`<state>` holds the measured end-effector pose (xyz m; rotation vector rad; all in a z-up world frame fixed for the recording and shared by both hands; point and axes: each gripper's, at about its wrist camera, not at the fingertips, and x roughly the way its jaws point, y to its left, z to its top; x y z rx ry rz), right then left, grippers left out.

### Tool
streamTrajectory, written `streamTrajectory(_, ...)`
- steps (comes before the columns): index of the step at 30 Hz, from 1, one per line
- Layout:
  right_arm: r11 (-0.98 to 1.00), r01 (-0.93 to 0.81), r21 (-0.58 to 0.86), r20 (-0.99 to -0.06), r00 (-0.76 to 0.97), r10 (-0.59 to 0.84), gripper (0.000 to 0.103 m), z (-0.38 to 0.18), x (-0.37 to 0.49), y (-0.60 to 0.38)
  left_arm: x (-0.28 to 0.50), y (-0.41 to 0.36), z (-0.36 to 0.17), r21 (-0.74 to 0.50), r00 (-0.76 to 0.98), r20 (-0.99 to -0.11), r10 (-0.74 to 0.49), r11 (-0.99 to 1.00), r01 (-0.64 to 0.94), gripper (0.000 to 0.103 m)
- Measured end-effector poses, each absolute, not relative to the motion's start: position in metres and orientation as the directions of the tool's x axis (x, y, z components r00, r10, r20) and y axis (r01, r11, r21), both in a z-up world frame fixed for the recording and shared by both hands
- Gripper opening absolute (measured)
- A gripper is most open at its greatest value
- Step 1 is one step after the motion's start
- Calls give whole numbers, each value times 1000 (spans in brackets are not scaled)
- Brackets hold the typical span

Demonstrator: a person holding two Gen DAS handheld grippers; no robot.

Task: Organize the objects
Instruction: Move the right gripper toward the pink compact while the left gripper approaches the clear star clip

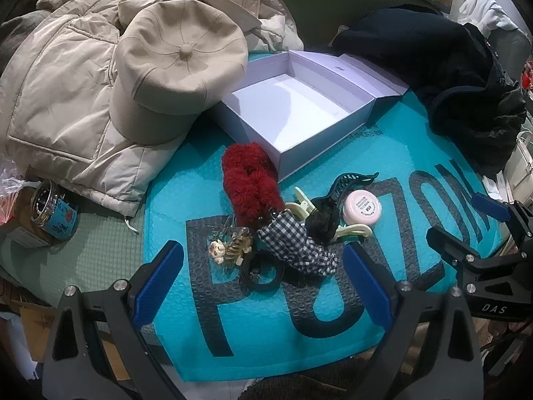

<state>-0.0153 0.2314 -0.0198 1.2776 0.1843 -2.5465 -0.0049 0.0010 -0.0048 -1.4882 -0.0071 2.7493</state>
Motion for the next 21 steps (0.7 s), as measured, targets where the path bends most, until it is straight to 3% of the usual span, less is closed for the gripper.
streamTrajectory(21,-947,322,18,-808,-554,-203,102,-22,-13,230,-4,3,-10,-9,-529,-848,15,-1000,-15,96)
